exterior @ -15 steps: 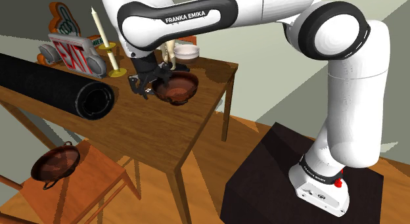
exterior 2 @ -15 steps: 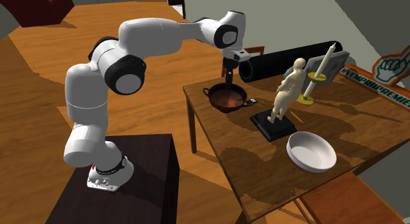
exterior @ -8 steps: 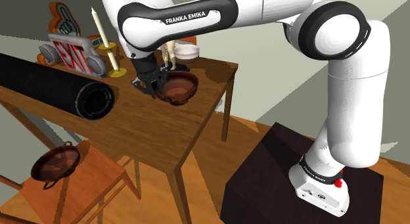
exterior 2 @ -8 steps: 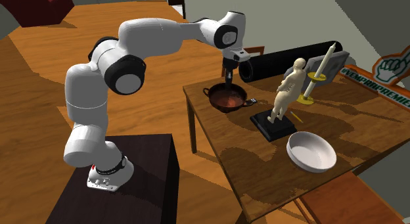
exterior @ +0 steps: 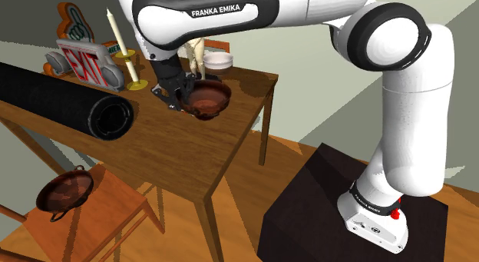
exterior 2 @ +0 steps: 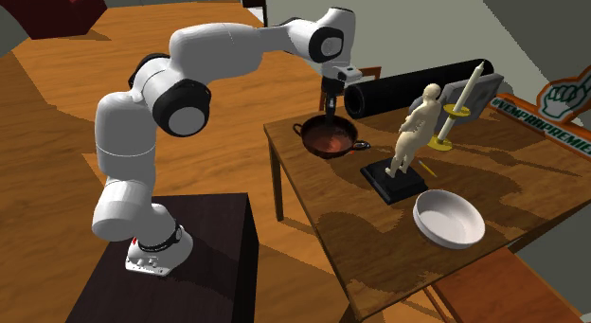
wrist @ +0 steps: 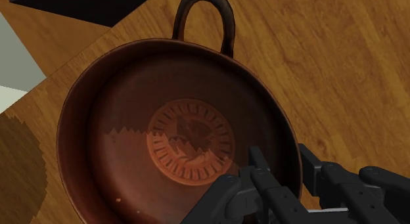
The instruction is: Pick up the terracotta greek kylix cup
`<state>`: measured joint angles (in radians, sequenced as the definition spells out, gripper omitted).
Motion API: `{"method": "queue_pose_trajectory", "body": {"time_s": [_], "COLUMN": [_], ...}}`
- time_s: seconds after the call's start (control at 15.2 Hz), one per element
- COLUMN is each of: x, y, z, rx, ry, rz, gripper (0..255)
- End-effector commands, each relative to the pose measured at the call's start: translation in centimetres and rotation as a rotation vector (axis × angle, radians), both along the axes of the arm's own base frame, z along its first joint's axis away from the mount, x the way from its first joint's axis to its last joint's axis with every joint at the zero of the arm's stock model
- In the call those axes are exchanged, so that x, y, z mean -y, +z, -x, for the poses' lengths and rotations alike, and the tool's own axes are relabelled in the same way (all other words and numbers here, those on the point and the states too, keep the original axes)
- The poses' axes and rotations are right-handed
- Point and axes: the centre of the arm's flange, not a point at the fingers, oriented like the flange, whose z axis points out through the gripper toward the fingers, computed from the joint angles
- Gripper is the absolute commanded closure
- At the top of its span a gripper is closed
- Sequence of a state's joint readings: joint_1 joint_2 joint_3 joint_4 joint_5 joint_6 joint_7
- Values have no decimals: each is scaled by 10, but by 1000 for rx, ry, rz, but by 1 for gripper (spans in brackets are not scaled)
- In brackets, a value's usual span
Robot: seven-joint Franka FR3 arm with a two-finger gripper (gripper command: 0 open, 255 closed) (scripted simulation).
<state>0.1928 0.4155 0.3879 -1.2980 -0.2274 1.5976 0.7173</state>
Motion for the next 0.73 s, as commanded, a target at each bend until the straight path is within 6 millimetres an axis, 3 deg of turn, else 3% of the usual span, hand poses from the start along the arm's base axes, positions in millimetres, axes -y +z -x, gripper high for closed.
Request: {"method": "queue_pose_trajectory", "body": {"time_s": [0.0,0.66], "x": [1,1], "y": [10,58], "z": [1,1], "rx": [1,1], "ry": [0,0], "rz": [0,0], "gripper": [255,255]}}
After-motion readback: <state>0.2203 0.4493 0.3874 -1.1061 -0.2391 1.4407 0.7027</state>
